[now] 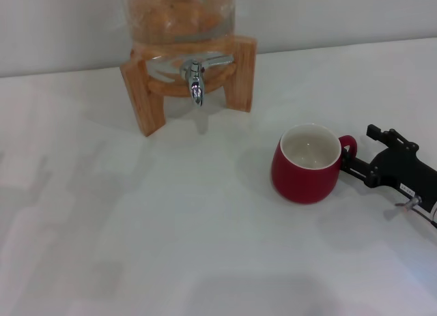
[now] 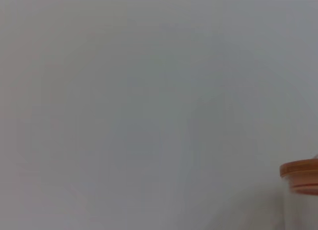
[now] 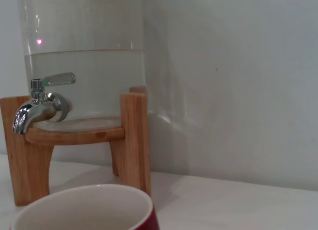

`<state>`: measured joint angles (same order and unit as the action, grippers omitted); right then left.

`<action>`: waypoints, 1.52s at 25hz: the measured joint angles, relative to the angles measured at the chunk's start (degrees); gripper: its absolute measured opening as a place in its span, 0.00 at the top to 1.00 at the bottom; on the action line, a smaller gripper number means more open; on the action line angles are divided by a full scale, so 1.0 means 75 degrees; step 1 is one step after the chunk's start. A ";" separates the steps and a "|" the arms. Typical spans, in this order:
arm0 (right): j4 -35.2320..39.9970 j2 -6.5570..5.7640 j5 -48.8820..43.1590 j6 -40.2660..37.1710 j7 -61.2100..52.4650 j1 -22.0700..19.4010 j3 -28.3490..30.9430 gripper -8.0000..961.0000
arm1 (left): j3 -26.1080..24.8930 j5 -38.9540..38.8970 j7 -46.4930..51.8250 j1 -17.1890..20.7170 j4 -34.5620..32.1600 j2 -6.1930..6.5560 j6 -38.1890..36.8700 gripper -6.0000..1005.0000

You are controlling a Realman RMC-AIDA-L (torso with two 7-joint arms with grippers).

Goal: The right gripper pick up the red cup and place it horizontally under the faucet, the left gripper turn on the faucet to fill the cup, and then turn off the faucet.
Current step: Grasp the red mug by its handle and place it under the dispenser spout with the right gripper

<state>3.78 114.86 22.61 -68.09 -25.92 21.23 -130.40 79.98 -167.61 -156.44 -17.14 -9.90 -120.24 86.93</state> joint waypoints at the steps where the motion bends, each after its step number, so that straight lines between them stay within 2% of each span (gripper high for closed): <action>1: 0.0000 0.0001 0.0000 0.0021 0.0000 0.0010 0.0003 0.17 | 0.0000 0.0000 -0.0001 0.0000 0.0000 0.0000 0.0000 0.15; 6: 0.0000 0.0002 0.0008 0.0117 -0.0012 0.0028 0.0010 0.20 | 0.0000 0.0000 -0.0001 0.0000 -0.0008 0.0000 0.0000 0.15; 11: 0.0011 0.0002 0.0020 0.0224 -0.0045 0.0044 0.0009 0.42 | 0.0000 0.0000 -0.0001 0.0000 -0.0018 0.0000 -0.0008 0.15; 22: 0.0035 0.0001 0.0022 0.0289 -0.0059 0.0041 0.0021 0.59 | 0.0000 0.0000 0.0000 -0.0007 -0.0016 0.0000 -0.0043 0.15; 30: 0.0035 0.0001 0.0021 0.0293 -0.0029 0.0045 0.0021 0.82 | -0.0001 0.0000 0.0000 -0.0023 -0.0015 0.0000 -0.0060 0.15; 38: 0.0021 0.0002 0.0020 0.0293 -0.0017 0.0102 0.0020 0.89 | 0.0000 0.0000 0.0000 -0.0047 -0.0015 0.0000 -0.0058 0.15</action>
<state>3.94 114.87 22.76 -65.89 -26.05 21.99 -130.25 79.98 -167.61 -156.44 -17.50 -10.02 -120.23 86.50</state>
